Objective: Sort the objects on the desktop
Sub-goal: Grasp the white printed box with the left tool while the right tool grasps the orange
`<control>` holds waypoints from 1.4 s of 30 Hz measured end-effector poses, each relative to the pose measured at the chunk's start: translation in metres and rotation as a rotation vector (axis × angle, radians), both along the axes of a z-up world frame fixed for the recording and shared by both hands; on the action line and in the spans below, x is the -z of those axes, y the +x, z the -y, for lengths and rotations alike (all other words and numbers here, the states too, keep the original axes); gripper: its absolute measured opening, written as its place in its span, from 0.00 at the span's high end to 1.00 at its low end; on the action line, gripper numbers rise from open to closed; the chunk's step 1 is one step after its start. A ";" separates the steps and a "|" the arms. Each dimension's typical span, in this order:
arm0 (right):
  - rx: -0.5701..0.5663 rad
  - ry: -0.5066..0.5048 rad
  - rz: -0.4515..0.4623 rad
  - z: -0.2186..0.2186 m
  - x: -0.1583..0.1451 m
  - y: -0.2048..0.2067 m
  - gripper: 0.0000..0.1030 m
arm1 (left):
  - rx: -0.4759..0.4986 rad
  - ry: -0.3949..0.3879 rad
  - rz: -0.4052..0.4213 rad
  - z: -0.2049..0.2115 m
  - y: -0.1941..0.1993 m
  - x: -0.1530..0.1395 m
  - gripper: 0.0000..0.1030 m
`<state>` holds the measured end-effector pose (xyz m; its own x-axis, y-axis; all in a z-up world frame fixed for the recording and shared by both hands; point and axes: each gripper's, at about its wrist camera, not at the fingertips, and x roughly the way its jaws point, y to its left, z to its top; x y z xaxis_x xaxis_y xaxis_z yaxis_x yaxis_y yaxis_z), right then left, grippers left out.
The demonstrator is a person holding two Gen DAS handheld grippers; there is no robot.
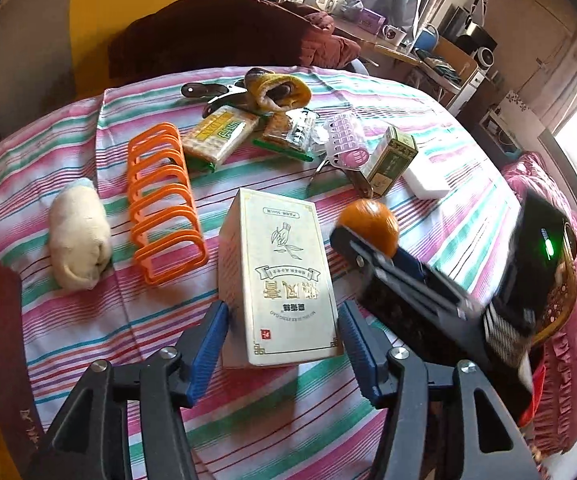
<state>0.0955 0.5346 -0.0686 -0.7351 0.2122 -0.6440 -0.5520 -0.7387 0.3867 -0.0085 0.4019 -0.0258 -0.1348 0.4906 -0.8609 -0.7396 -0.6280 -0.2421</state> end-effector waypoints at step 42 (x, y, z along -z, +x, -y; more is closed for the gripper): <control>0.023 -0.045 -0.077 -0.001 0.007 0.014 0.49 | 0.031 -0.045 -0.085 -0.005 0.008 -0.002 0.43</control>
